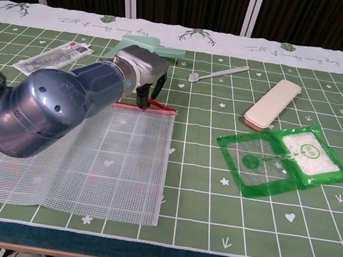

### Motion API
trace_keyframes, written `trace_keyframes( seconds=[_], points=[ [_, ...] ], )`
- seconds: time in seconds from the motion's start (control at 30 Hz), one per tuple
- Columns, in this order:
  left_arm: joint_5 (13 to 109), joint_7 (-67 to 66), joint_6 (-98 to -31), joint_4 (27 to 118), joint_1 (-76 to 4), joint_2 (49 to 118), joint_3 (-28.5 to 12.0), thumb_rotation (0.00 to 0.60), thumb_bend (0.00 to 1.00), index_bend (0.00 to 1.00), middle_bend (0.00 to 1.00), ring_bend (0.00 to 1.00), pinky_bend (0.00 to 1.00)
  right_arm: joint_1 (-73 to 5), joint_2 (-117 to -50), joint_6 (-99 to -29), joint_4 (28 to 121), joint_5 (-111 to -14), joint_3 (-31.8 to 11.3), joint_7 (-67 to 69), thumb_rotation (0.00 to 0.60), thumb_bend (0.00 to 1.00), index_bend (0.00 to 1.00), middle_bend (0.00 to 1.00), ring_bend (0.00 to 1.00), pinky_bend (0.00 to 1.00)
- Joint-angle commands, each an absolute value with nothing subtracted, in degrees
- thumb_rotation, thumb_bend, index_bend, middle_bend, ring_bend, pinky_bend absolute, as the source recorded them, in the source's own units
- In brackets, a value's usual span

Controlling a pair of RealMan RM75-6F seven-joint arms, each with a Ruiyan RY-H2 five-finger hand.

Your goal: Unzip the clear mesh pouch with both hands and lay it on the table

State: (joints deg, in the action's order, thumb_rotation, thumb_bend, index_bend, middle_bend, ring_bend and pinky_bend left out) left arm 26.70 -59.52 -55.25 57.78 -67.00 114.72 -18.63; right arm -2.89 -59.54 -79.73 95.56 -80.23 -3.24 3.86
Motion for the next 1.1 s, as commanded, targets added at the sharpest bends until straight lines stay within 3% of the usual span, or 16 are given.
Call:
trace_keyframes(
  seconds=[0.03,0.6,1.1],
  points=[
    [26.67,-59.63,-55.14,57.54,-67.01,114.78,-18.65,0.600,0.34,0.50,0.06,0.00,0.00,-2.88,-59.53,-79.77,95.58,-80.30,-3.21,3.86,0.600,0.15,0.00,0.00,0.00,0.20],
    [26.93,-59.89,-54.34,56.98,-66.40,115.19,-18.17,0.600,0.38,0.54,0.07,0.00,0.00,-2.85,-59.38,-79.64,95.98,-80.28,-3.15,4.02,0.600,0.15,0.00,0.00,0.00,0.20],
    [28.08,-59.35,-54.26,58.20,-66.01,114.33,-18.16,0.600,0.51,0.58,0.09,0.00,0.00,-2.88,-59.28,-79.54,96.05,-80.43,-3.06,4.10,0.600,0.15,0.00,0.00,0.00,0.20]
  ],
)
